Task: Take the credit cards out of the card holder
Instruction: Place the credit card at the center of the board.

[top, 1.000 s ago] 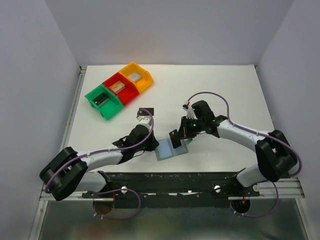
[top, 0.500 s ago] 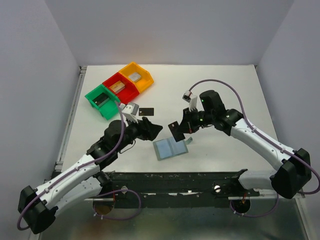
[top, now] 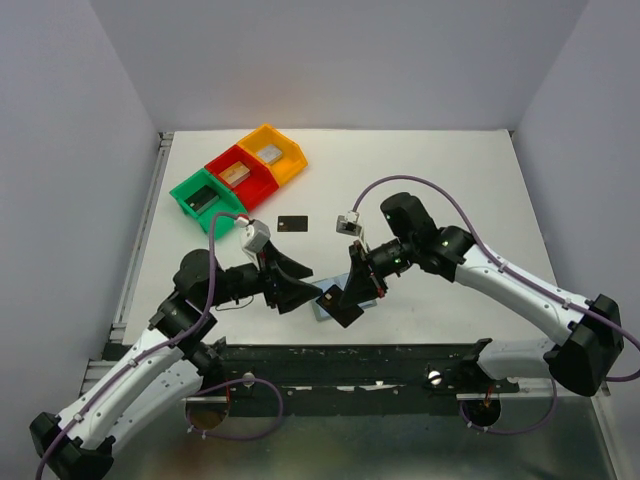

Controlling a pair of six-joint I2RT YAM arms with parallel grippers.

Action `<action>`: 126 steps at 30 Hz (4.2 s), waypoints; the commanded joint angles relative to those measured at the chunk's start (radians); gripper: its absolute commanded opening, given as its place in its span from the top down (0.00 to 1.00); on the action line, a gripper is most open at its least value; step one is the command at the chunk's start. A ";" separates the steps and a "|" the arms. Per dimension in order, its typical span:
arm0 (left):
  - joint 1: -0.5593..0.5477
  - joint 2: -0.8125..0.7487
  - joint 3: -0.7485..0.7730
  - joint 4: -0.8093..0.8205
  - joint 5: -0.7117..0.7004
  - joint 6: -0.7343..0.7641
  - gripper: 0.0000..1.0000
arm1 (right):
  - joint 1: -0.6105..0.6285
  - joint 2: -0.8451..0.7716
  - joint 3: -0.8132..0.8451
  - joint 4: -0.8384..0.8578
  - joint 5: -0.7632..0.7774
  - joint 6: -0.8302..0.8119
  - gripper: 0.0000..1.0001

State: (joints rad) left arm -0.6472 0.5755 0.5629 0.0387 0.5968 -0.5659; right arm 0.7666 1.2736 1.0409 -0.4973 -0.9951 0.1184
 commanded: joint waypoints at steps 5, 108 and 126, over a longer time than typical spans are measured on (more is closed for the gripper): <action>0.008 0.083 -0.029 0.107 0.247 -0.034 0.36 | 0.033 -0.003 0.064 -0.055 -0.039 -0.046 1.00; 0.124 -0.137 -0.276 0.329 -0.207 -0.214 1.00 | -0.148 -0.106 -0.118 0.372 0.237 0.414 0.23; 0.388 0.630 0.038 0.145 -0.172 -0.224 1.00 | -0.151 -0.172 -0.249 0.232 0.530 0.366 0.22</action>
State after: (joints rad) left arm -0.2897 1.0634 0.4866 0.1318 0.3473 -0.7898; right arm 0.6178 1.1011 0.8436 -0.2893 -0.4427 0.4637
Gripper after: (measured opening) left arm 0.029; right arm 0.784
